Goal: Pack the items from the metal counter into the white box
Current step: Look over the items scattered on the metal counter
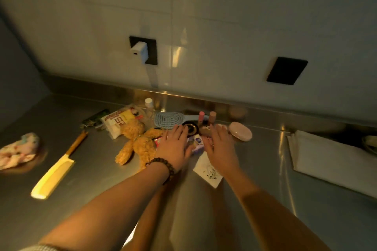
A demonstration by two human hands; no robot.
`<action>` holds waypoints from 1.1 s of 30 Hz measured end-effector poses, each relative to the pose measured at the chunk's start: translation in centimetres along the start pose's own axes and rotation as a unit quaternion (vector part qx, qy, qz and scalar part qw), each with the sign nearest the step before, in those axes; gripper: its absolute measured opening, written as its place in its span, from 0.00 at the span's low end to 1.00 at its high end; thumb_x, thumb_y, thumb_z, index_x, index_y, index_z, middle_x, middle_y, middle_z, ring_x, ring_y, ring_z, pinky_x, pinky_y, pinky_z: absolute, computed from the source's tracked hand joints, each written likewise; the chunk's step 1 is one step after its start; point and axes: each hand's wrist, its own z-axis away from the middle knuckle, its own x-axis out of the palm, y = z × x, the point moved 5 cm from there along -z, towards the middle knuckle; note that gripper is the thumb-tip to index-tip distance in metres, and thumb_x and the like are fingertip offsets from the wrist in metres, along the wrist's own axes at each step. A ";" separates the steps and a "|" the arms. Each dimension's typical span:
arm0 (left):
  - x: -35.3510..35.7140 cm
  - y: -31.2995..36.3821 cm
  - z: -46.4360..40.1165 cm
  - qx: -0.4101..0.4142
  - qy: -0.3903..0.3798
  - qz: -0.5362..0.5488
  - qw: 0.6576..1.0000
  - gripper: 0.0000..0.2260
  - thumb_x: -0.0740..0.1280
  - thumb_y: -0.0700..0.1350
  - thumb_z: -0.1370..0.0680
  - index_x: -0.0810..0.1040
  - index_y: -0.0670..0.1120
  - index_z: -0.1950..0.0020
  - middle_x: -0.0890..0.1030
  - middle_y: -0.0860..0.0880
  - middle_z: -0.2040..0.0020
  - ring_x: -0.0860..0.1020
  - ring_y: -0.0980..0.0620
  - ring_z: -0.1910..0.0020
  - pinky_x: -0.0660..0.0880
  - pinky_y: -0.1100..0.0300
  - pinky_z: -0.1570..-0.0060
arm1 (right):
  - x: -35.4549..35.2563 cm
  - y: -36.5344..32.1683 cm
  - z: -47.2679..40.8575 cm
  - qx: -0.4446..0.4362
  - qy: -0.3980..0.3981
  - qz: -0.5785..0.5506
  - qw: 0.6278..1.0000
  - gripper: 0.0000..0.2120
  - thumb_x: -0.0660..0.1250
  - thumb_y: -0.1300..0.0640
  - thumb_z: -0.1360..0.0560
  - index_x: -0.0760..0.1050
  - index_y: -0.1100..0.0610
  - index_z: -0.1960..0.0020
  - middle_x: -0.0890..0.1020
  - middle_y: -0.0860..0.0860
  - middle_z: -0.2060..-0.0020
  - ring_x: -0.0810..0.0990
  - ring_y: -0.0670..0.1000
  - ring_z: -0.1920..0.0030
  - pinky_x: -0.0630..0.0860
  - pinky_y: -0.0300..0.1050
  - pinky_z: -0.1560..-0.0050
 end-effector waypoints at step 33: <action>-6.4 -45.1 21.3 -0.231 -0.102 0.013 0.968 0.59 0.47 0.84 0.45 0.32 0.51 0.25 0.32 0.45 0.25 0.32 0.47 0.27 0.37 0.44 0.29 | 25.2 -41.9 1.7 -0.075 -0.229 0.133 0.961 0.38 0.42 0.29 0.26 0.38 0.46 0.23 0.37 0.58 0.24 0.37 0.60 0.25 0.41 0.61 0.27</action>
